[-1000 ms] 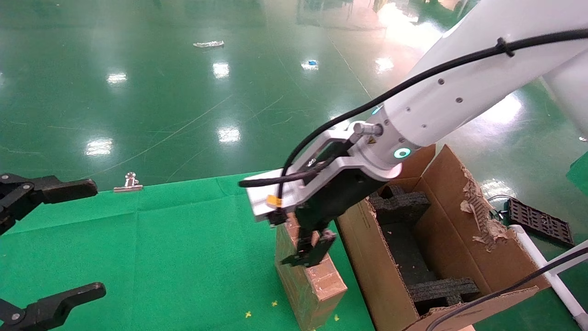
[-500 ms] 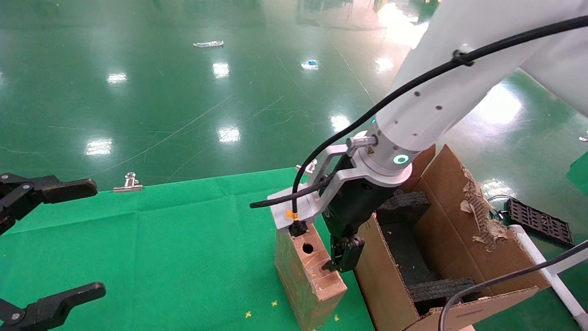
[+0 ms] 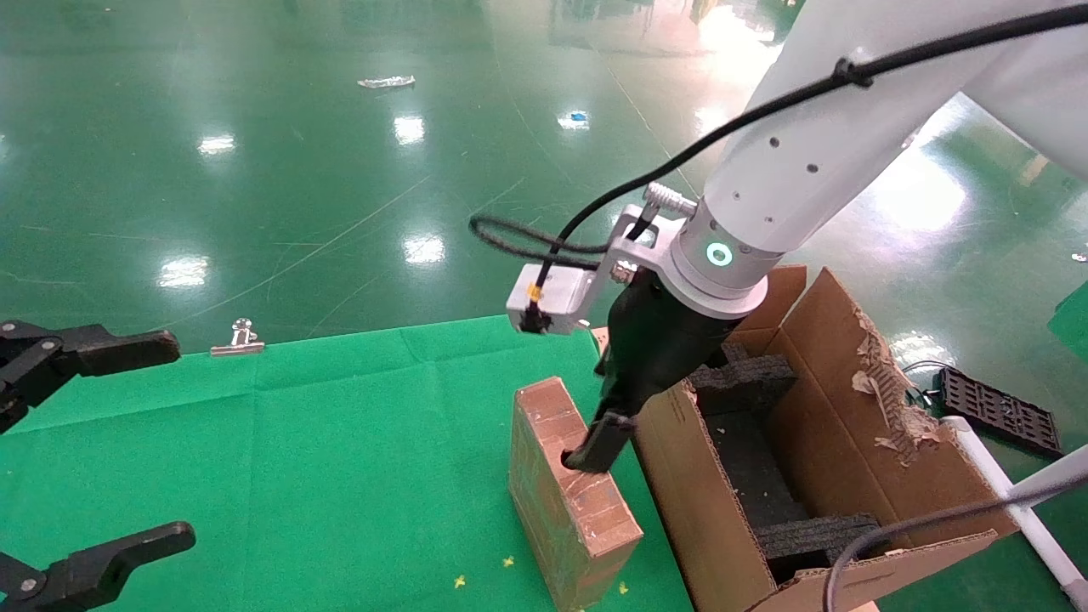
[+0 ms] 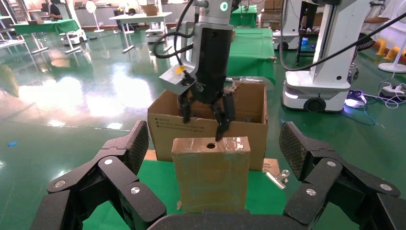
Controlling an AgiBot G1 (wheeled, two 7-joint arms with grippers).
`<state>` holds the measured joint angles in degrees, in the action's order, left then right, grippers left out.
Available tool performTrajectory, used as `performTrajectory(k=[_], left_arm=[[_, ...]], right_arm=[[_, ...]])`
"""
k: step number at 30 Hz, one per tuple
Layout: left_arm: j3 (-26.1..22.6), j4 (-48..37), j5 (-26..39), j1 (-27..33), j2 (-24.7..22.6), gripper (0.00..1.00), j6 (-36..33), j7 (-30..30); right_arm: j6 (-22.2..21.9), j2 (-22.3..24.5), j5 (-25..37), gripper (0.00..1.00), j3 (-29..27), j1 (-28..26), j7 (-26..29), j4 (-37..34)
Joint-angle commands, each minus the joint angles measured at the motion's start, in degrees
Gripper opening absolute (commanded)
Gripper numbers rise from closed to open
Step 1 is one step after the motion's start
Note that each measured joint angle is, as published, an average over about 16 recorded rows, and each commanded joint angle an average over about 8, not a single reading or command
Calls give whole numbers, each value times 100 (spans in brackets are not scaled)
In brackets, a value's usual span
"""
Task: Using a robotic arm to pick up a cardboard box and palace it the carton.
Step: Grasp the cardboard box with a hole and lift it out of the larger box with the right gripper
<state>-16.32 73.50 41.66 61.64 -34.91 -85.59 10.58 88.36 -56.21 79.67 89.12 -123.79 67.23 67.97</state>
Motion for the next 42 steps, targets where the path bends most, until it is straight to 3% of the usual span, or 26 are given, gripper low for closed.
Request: performTrajectory(k=[1, 7, 13, 15, 18, 21, 23, 26, 29, 42], left_arm=[[-1, 0, -1, 0, 0, 100, 0, 0], [-3, 0, -2, 1, 1, 100, 1, -2], [-6, 0, -4, 1, 2, 100, 2, -3], [-6, 0, -4, 1, 3, 100, 3, -3], [-8, 0, -5, 2, 3, 95, 3, -4], [-9, 0, -6, 2, 4, 71, 4, -4], [-10, 0, -7, 2, 4, 49, 4, -5], [-11, 0, -7, 2, 4, 16, 5, -5], [-12, 0, -8, 3, 5, 2, 5, -6], [-17, 0, -12, 4, 7, 0, 7, -8]], right_arm=[[22, 10, -233, 100, -29, 47, 397, -290], [125, -266, -525, 100, 117, 220, 1033, -1258], [98, -550, -538, 98, 309, 340, 1230, -1729], [79, -614, -522, 81, 356, 370, 1246, -1787], [52, -683, -481, 44, 419, 395, 1280, -1814], [29, -721, -439, 9, 473, 413, 1333, -1789], [17, -733, -415, 1, 506, 425, 1378, -1757], [-2, -737, -387, 0, 547, 446, 1442, -1703], [-17, -732, -366, 0, 582, 464, 1501, -1654], [-71, -671, -283, 0, 686, 496, 1664, -1500]])
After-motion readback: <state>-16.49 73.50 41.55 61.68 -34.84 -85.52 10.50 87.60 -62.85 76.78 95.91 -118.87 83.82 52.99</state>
